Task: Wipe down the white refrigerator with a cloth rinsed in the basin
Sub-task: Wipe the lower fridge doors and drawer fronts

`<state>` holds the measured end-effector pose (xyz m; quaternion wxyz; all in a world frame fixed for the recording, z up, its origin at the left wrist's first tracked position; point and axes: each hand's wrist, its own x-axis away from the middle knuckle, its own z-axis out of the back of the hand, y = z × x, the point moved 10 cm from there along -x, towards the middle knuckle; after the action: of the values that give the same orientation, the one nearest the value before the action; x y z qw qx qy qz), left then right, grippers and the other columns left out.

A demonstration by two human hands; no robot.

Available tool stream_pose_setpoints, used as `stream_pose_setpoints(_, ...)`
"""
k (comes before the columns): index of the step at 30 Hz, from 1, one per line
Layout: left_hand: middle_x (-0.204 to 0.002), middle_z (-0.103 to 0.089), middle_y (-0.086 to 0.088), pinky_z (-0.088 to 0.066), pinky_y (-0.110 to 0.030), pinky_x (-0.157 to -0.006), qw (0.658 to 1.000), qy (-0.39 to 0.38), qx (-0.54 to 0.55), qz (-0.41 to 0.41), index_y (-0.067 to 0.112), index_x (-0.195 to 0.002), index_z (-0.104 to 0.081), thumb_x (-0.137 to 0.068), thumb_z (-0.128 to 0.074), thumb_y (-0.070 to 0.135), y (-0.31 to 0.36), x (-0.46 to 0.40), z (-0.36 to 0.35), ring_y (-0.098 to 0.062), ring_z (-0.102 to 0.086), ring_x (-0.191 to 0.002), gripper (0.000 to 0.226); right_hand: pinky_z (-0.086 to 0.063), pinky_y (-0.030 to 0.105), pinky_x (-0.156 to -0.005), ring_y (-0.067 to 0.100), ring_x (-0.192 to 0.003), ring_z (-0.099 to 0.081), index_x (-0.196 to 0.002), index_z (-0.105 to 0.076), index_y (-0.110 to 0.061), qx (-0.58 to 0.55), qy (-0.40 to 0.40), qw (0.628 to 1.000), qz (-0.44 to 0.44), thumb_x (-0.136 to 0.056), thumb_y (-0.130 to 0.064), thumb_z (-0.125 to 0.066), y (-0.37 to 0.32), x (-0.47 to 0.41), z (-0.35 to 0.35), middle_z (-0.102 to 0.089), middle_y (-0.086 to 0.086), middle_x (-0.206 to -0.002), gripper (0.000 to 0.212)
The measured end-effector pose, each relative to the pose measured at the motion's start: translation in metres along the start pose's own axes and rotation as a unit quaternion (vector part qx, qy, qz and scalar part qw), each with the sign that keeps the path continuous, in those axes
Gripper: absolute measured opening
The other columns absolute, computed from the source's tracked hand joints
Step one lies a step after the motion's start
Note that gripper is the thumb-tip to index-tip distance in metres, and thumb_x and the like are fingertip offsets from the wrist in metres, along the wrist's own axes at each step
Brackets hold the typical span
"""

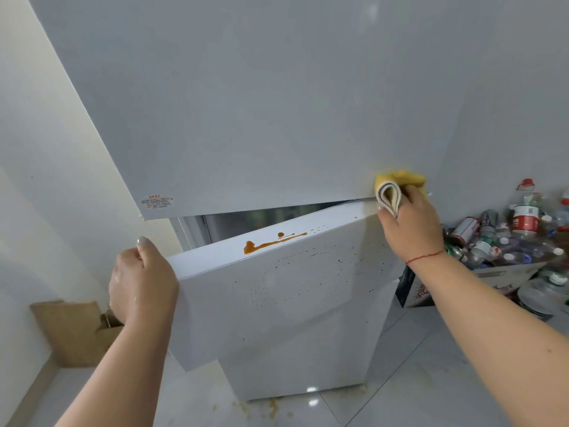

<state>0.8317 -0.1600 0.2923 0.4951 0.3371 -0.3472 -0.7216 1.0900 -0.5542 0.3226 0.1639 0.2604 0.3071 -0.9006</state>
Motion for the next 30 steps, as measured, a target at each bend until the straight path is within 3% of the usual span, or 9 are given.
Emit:
stream_pose_setpoints(4,-0.090,-0.051,-0.011,-0.033,-0.040,-0.077,1.000,0.006,0.003,0.012,0.006,-0.093,-0.050,-0.102,-0.018,0.043,-0.003,0.002,0.005,-0.032,-0.045,-0.088,0.049,-0.046,0.044,-0.083,0.039,-0.095,-0.054,-0.101,-0.068,-0.003,0.026,-0.002,1.000,0.010,-0.086,-0.039,-0.034,-0.017,0.013,-0.029,-0.062,0.018,-0.099,0.052)
stream_pose_setpoints(9,-0.099,-0.050,-0.007,-0.033,-0.042,-0.086,1.000,-0.003,0.015,0.017,0.007,-0.110,-0.054,-0.102,-0.019,0.045,-0.012,0.005,0.007,-0.031,-0.045,-0.097,0.052,-0.045,0.041,-0.081,0.037,-0.093,-0.054,-0.093,-0.067,-0.001,-0.056,-0.031,0.998,0.007,-0.085,-0.031,-0.042,-0.066,0.024,-0.049,-0.062,0.016,-0.093,0.040)
stream_pose_setpoints(14,-0.102,-0.051,-0.003,-0.036,-0.041,-0.089,0.997,-0.032,0.067,0.036,0.016,-0.103,-0.051,-0.102,-0.018,0.049,-0.014,0.003,0.005,-0.026,-0.042,-0.096,0.047,-0.046,0.041,-0.080,0.031,-0.088,-0.055,-0.089,-0.067,-0.005,-0.137,-0.044,0.988,0.049,-0.086,-0.029,-0.048,-0.132,0.056,-0.066,-0.063,0.010,-0.088,0.031)
stream_pose_setpoints(17,-0.105,-0.056,-0.002,-0.040,-0.050,-0.100,0.991,-0.051,0.113,0.058,0.019,-0.105,-0.052,-0.099,-0.017,0.056,-0.018,-0.001,0.001,-0.028,-0.046,-0.100,0.051,-0.045,0.038,-0.076,0.028,-0.083,-0.055,-0.087,-0.067,-0.009,-0.167,-0.058,0.981,0.079,-0.086,-0.032,-0.047,-0.169,0.075,-0.074,-0.062,0.007,-0.084,0.030)
stream_pose_setpoints(23,-0.104,-0.065,0.006,-0.041,-0.053,-0.105,0.951,-0.102,0.260,0.129,0.026,-0.117,-0.059,-0.074,-0.024,0.083,-0.038,-0.012,-0.014,-0.026,-0.056,-0.115,0.079,-0.043,0.035,-0.079,0.026,-0.087,-0.054,-0.090,-0.067,-0.009,-0.246,-0.114,0.956,0.112,-0.087,-0.030,-0.050,-0.241,0.111,-0.094,-0.063,0.006,-0.088,0.027)
stream_pose_setpoints(27,-0.114,-0.065,0.000,-0.029,-0.037,-0.109,0.920,-0.141,0.339,0.137,0.017,-0.129,-0.054,-0.094,-0.023,0.069,-0.031,-0.018,-0.015,-0.015,-0.052,-0.114,0.070,-0.044,0.030,-0.077,0.018,-0.087,-0.054,-0.093,-0.066,-0.012,-0.293,-0.175,0.935,0.097,-0.090,-0.038,-0.041,-0.275,0.121,-0.112,-0.064,0.002,-0.090,0.036)
stream_pose_setpoints(30,-0.131,-0.058,0.004,-0.016,-0.038,-0.113,0.904,-0.182,0.367,0.124,0.019,-0.138,-0.048,-0.096,-0.018,0.067,-0.023,-0.022,-0.017,-0.008,-0.048,-0.122,0.071,-0.042,0.028,-0.066,0.017,-0.076,-0.054,-0.086,-0.064,-0.011,-0.329,-0.211,0.917,0.080,-0.096,-0.034,-0.043,-0.295,0.122,-0.120,-0.061,0.002,-0.080,0.033)
